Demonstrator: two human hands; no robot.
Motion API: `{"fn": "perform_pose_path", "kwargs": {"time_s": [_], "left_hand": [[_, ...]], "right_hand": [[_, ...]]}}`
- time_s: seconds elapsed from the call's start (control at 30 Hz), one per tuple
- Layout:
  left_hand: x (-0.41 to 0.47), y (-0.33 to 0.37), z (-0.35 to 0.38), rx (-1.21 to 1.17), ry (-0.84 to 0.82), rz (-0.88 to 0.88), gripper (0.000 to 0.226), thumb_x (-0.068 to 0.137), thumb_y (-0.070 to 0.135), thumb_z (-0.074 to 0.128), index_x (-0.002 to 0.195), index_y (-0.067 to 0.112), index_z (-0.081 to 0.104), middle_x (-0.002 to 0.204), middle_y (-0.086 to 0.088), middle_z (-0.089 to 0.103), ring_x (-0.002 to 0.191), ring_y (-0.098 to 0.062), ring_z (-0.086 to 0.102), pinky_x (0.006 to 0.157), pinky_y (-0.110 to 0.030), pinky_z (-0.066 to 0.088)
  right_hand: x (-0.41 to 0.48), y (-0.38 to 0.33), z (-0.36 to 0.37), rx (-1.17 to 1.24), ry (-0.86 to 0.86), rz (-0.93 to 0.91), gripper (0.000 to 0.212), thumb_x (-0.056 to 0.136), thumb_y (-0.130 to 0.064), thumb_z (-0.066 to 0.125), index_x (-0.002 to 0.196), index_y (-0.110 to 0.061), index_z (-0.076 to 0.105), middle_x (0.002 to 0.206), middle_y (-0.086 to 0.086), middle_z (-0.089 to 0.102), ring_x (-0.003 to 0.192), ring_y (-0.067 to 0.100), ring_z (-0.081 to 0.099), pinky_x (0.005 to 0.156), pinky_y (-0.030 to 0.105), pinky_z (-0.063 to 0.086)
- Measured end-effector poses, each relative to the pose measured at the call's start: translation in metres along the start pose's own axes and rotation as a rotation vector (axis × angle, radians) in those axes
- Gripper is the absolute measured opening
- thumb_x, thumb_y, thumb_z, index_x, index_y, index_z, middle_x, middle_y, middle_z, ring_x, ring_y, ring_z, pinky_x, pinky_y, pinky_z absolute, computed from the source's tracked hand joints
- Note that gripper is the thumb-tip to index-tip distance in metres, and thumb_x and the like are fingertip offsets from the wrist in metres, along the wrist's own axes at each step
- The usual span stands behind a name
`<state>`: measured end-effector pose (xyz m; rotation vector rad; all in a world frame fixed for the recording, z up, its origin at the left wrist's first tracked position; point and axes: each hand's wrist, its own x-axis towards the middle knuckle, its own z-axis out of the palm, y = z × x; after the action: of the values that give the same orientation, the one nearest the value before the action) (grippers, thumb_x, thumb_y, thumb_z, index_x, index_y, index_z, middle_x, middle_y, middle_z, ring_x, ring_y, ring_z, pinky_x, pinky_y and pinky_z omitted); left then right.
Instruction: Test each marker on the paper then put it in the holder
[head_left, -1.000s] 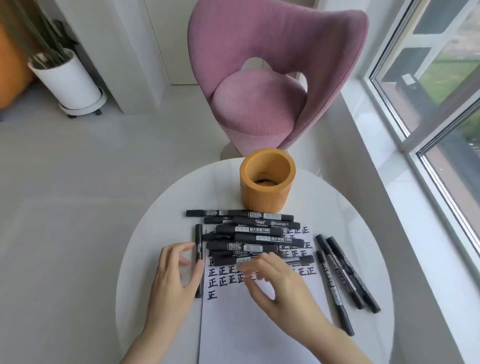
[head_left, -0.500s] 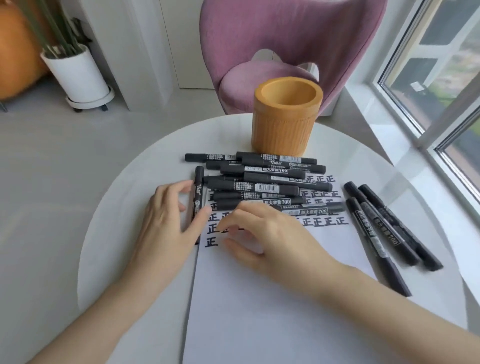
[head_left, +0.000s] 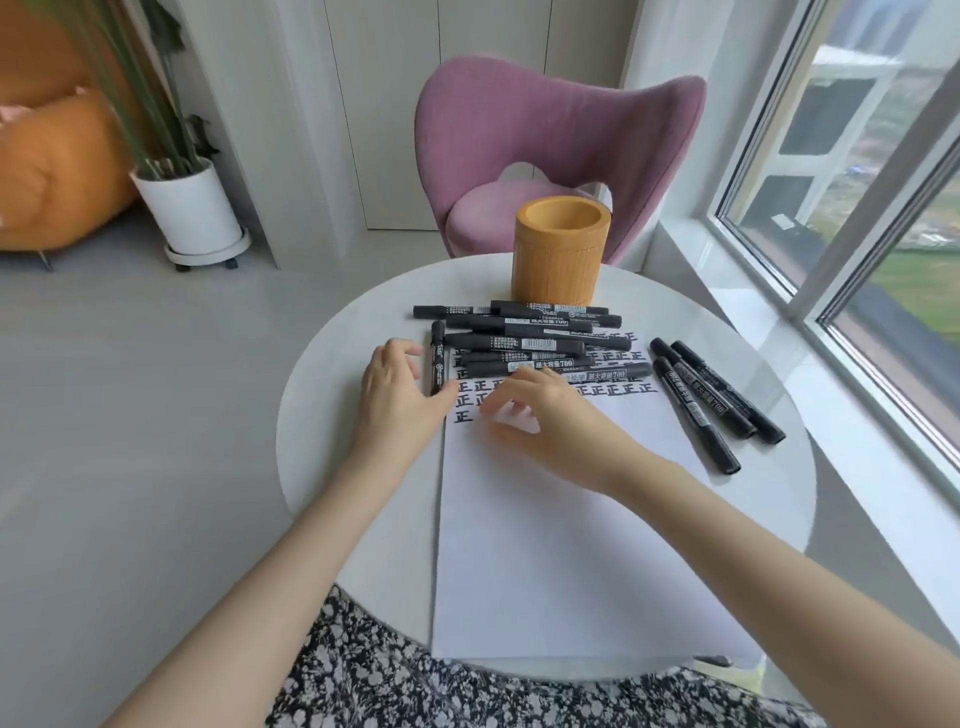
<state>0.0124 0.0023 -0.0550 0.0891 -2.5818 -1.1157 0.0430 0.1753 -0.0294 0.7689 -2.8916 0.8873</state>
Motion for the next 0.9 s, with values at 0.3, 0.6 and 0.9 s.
{"fn": "perform_pose_path", "kwargs": {"time_s": [0.3,0.6,0.9], "left_hand": [[-0.004,0.006,-0.014,0.009,-0.008,-0.053,0.040,0.087,0.019,0.056,0.122,0.004,0.043,0.082,-0.010,0.063,0.094,-0.032,0.057,0.072,-0.035,0.038],[-0.037,0.022,-0.055,-0.245,0.012,0.030,0.028,0.086,0.023,0.060,0.108,0.017,0.045,0.075,0.006,0.060,0.075,-0.015,0.058,0.060,-0.027,0.039],[-0.039,0.022,-0.048,-0.421,-0.123,0.108,0.011,0.094,0.023,0.052,0.104,0.020,0.049,0.084,0.009,0.061,0.072,0.005,0.055,0.067,-0.006,0.038]], "right_hand": [[-0.005,-0.009,0.004,0.015,0.040,0.062,0.018,0.092,-0.018,0.061,0.108,-0.013,0.065,0.101,-0.003,0.055,0.098,0.022,0.049,0.085,0.025,0.035],[0.010,-0.028,0.007,0.059,0.191,-0.020,0.064,0.091,-0.012,0.057,0.144,-0.040,0.033,0.096,-0.010,0.056,0.079,0.007,0.052,0.080,0.030,0.050],[0.011,-0.034,0.013,0.225,0.318,0.038,0.011,0.091,-0.020,0.058,0.100,-0.020,0.064,0.081,-0.009,0.063,0.068,0.010,0.055,0.065,0.029,0.048]]}}
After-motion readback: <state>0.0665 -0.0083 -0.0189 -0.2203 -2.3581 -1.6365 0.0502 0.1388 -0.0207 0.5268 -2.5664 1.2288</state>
